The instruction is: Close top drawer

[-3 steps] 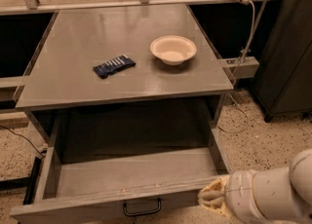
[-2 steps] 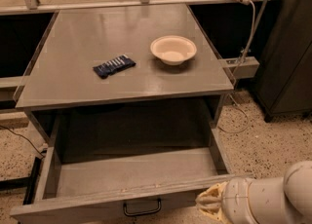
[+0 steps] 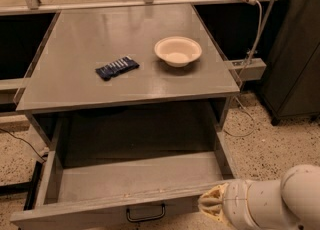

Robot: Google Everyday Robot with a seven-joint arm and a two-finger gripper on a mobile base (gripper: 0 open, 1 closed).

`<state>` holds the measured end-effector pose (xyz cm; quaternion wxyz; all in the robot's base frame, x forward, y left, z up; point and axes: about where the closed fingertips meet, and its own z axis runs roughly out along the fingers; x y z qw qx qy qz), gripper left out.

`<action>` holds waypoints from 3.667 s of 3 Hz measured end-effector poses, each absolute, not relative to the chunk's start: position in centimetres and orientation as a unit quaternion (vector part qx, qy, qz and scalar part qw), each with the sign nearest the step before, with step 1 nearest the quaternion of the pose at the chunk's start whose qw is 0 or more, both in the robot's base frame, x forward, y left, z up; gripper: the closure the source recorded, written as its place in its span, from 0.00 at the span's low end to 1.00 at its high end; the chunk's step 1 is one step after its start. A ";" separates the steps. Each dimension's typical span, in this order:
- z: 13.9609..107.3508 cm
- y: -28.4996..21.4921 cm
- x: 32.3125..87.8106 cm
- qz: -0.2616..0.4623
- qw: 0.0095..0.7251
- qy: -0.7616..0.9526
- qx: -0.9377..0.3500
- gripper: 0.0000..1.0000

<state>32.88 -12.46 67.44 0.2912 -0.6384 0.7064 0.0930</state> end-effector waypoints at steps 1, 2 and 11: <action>67.4 -12.5 32.9 0.093 0.291 0.706 -0.638 0.35; 67.4 -12.5 32.9 0.093 0.291 0.706 -0.638 0.12; 67.0 -8.8 47.2 0.080 0.271 0.659 -0.697 0.00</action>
Offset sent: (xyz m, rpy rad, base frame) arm 0.0000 0.0000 0.0000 0.0000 0.0000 0.0000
